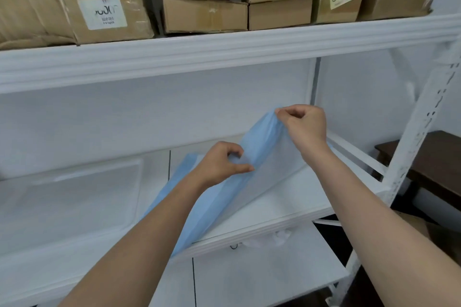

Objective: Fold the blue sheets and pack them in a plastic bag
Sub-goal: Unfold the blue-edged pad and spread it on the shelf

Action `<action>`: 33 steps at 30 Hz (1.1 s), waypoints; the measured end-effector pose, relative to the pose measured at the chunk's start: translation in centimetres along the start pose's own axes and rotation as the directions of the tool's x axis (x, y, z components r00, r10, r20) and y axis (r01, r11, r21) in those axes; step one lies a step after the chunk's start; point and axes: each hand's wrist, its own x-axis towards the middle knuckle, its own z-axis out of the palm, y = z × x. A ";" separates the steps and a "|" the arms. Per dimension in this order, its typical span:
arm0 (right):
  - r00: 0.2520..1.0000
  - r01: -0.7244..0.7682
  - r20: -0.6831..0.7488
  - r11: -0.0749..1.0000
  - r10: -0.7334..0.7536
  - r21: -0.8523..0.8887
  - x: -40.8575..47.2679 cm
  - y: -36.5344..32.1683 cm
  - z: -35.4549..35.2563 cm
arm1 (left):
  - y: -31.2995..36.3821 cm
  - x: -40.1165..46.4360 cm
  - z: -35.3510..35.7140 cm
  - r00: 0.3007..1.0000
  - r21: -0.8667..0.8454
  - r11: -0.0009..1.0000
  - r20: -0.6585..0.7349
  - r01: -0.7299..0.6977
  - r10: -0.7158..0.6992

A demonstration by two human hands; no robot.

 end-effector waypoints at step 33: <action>0.962 -0.197 -0.201 0.980 0.185 -0.042 -5.8 2.3 -24.5 | 11.2 -14.1 14.0 0.844 0.101 0.916 0.361 0.387 -0.397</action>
